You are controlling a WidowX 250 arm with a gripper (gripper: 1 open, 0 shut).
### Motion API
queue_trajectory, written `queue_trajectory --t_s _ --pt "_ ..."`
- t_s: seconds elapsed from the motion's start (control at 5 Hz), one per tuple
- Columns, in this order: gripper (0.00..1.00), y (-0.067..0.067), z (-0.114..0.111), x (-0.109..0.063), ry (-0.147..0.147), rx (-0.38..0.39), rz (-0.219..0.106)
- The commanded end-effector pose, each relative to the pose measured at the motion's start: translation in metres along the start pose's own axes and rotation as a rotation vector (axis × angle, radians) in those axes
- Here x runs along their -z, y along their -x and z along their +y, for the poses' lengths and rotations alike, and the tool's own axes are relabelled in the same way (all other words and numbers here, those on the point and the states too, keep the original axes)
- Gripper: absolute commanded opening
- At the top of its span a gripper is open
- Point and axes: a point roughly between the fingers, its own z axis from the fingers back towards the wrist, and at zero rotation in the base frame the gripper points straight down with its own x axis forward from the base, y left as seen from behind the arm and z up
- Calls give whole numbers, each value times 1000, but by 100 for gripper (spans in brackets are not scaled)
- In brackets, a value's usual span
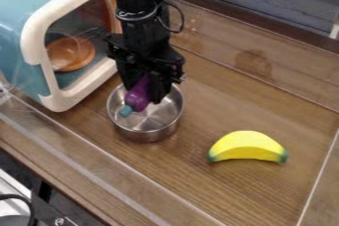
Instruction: Put the eggplant in the silver pot
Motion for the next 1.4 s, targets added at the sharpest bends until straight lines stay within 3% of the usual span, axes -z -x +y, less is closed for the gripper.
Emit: queue_trajectory --t_s 0.0,0.2,0.4,1.2 --pt "0 -3 2 -4 -2 -12 -23" --pt "0 -3 2 -4 -1 -16 -23" --pt "100 -2 3 -4 -1 -28 -21" --pt "100 -2 11 -7 2 -76 -17"
